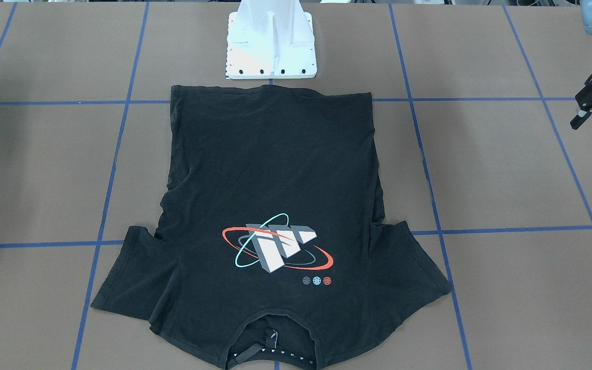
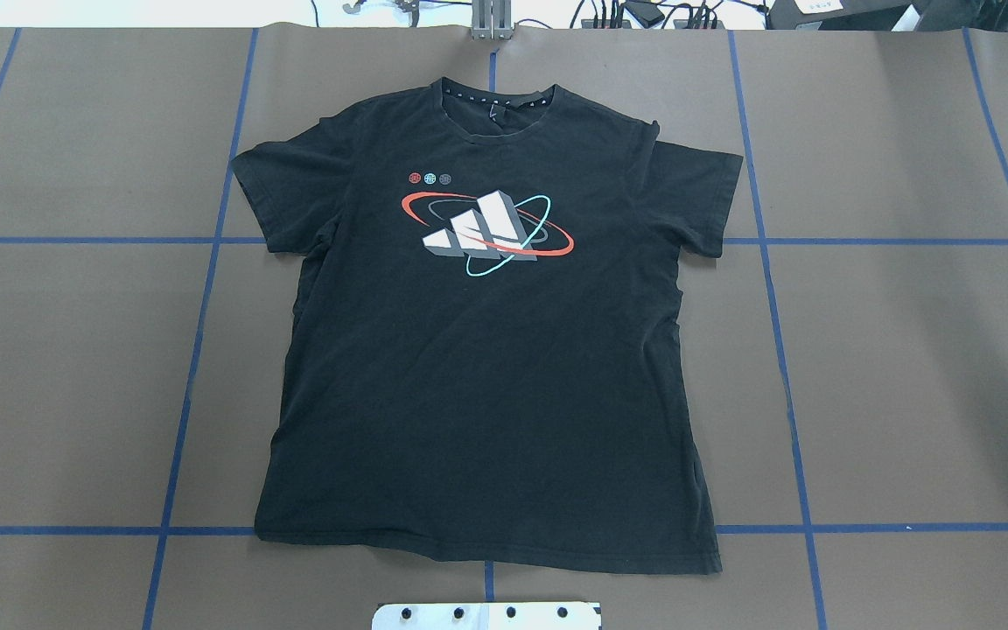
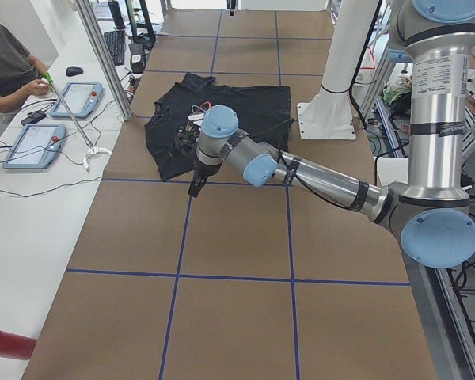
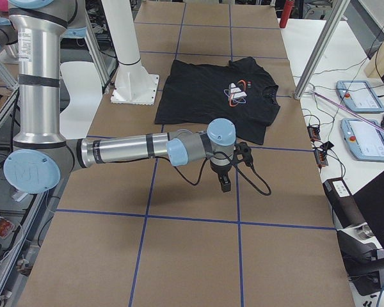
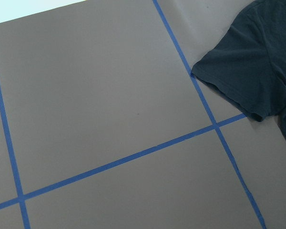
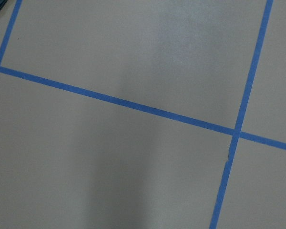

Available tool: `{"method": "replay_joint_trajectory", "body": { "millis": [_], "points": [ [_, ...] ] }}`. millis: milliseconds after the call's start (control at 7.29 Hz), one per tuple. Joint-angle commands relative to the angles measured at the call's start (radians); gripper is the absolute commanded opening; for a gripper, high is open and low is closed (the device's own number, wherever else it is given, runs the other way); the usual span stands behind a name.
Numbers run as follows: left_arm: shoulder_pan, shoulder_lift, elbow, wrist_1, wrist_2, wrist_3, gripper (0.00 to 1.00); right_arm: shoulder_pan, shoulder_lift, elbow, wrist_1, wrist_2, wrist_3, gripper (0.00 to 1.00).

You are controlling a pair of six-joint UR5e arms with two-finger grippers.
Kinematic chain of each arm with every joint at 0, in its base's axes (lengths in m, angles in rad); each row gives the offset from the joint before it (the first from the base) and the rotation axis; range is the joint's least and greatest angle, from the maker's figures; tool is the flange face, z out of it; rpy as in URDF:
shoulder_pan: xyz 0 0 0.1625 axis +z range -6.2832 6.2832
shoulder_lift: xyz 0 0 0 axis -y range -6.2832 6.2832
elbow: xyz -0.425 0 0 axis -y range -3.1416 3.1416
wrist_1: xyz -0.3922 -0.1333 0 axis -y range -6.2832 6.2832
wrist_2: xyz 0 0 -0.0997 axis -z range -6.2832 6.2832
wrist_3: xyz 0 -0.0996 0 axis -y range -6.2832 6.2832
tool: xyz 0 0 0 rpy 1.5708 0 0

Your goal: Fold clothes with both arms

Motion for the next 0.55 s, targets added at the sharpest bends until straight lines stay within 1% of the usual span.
{"method": "replay_joint_trajectory", "body": {
  "millis": [0,137,411],
  "points": [
    [-0.001,-0.012,0.05,0.012,-0.001,0.0,1.0,-0.005,0.016,-0.002,-0.114,0.015,-0.004,1.0],
    [-0.001,-0.015,0.089,0.014,-0.001,0.001,1.0,-0.002,0.014,0.001,-0.13,0.033,-0.002,1.0],
    [-0.008,0.001,0.104,0.015,0.004,0.006,1.0,0.028,0.007,0.002,-0.134,0.046,-0.002,1.0]
  ]
}}
